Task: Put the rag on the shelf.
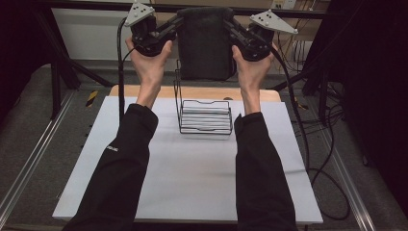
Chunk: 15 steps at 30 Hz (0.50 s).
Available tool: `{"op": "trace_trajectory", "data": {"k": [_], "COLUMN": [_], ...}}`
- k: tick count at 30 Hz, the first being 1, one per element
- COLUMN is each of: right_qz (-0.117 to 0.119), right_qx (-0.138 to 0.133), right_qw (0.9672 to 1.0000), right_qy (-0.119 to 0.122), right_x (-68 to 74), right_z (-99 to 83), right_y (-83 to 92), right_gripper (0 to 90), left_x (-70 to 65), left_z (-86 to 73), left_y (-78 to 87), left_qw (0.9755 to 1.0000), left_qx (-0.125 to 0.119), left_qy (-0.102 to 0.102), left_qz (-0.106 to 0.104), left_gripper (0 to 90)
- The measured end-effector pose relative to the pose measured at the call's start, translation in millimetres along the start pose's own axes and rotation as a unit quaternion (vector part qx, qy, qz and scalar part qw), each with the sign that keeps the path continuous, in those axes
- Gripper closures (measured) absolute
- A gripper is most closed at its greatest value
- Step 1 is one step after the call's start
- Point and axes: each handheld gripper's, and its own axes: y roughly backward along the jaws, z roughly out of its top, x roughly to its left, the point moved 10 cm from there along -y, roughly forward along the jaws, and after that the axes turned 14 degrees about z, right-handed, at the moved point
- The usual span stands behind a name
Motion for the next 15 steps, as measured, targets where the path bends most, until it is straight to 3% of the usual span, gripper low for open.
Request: {"op": "trace_trajectory", "data": {"k": [15], "right_qz": [0.003], "right_qx": [0.019], "right_qw": [0.9998], "right_qy": [0.001], "right_x": [1.2], "right_z": [-21.1], "right_y": [6.6], "right_gripper": [79.0], "left_x": [-3.0], "left_z": [-21.7], "left_y": [2.9], "left_qw": [0.9997], "left_qx": [0.013], "left_qy": [-0.006], "left_qz": [-0.018], "left_gripper": [82.3]}}
